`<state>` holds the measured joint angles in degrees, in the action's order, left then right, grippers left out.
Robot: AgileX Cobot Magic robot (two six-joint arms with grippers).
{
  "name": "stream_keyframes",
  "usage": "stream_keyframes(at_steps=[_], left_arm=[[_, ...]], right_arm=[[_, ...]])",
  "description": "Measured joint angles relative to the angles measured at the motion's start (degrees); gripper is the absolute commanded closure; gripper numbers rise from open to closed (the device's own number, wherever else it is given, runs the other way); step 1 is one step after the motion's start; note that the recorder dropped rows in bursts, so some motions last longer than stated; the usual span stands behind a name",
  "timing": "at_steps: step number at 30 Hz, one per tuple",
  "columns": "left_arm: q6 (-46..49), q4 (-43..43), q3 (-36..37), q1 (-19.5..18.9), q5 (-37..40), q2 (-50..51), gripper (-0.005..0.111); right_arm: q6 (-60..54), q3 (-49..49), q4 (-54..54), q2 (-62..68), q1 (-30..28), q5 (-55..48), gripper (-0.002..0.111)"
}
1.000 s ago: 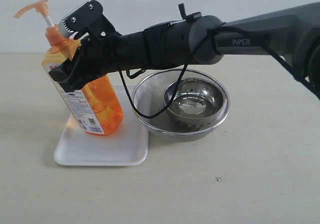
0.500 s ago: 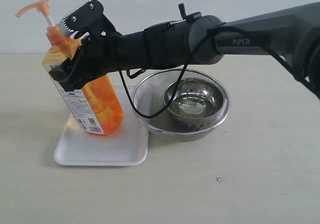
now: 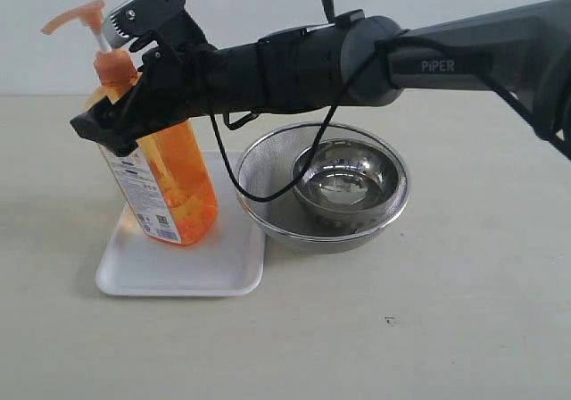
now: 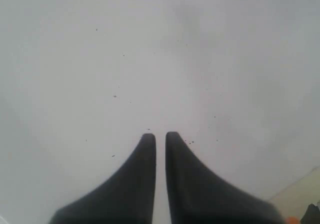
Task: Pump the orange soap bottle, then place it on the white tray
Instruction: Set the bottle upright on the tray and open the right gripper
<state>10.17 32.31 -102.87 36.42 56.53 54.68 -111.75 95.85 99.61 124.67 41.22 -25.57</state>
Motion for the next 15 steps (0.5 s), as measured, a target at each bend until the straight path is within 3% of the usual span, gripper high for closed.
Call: stream_keyframes(at_steps=[15], left_arm=[[0.00,0.00,0.00,0.00,0.00,0.00,0.102]], right_arm=[[0.70,0.00,0.00,-0.08,0.00,0.88,0.003]])
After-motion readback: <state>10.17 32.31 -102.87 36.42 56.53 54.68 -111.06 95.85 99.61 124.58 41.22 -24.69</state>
